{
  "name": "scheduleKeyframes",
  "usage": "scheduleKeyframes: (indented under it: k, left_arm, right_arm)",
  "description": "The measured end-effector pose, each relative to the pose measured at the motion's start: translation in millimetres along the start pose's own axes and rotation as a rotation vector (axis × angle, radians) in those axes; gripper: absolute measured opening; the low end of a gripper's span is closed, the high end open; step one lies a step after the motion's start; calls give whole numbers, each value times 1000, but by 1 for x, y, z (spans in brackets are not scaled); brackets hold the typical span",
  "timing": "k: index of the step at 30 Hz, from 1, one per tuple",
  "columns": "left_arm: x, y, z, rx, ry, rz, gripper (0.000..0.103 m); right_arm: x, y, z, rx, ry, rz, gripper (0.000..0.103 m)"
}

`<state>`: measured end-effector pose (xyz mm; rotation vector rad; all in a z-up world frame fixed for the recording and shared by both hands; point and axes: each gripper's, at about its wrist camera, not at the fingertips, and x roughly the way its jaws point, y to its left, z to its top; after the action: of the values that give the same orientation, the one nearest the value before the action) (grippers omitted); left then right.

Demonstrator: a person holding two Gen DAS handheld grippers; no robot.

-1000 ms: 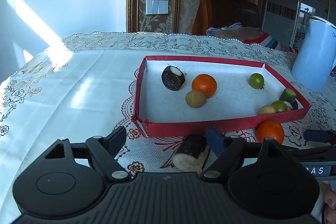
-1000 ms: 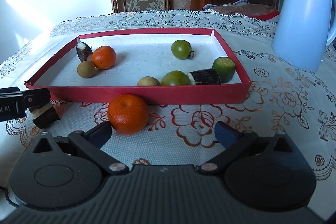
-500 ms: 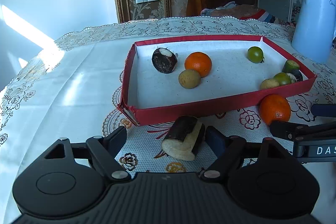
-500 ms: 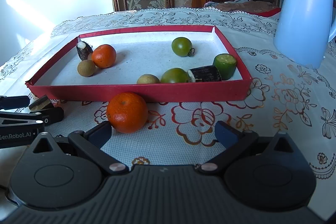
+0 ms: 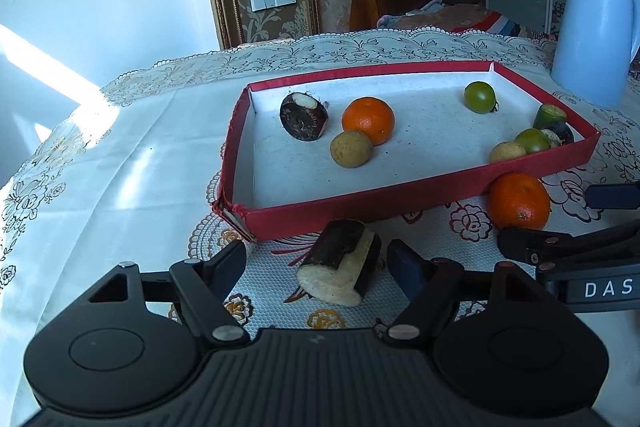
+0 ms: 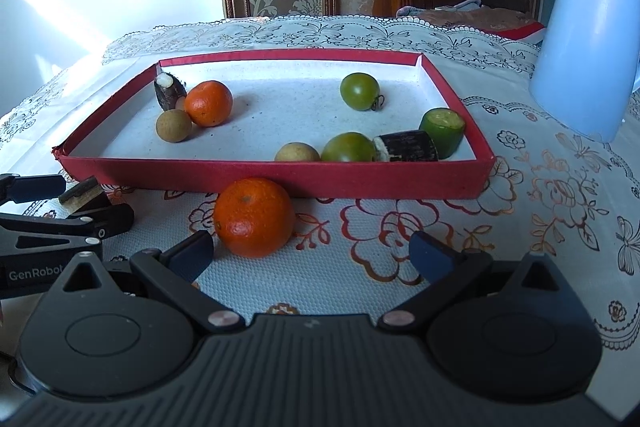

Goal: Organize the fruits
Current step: 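Move the left tool to the dark-skinned white cut piece while the right tool approaches the orange, then close the left tool on the cut piece while the right tool closes on the orange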

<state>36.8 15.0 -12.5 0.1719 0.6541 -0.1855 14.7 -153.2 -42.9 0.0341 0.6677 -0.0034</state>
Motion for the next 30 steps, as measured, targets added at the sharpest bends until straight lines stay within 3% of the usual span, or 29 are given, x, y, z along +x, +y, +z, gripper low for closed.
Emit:
scheduleKeyframes:
  k: [3, 6, 8, 13, 16, 21, 28, 30]
  left_arm:
    - [0, 0, 0, -4, 0, -2, 77]
    - [-2, -1, -1, 5, -5, -7, 73]
    - [-2, -3, -1, 11, -6, -14, 69]
    - [-3, -4, -1, 19, -10, -28, 60]
    - [-4, -5, -1, 16, -12, -38, 44]
    - [-5, -6, -1, 20, -13, -39, 41]
    - [-6, -6, -1, 16, -16, -26, 40]
    - [-6, -6, 0, 13, -18, -21, 40]
  right_arm:
    - [-2, 2, 0, -8, -5, 3, 103]
    - [-2, 2, 0, -11, -3, 2, 103]
    - [-2, 2, 1, -8, -7, 4, 96]
    - [-1, 4, 1, -17, -3, 2, 96]
    - [-1, 4, 1, -20, -5, 6, 95]
    - [-1, 8, 1, -43, -13, 19, 85]
    - [-4, 14, 2, -66, -31, 61, 57]
    - [-4, 16, 1, -76, -34, 58, 55]
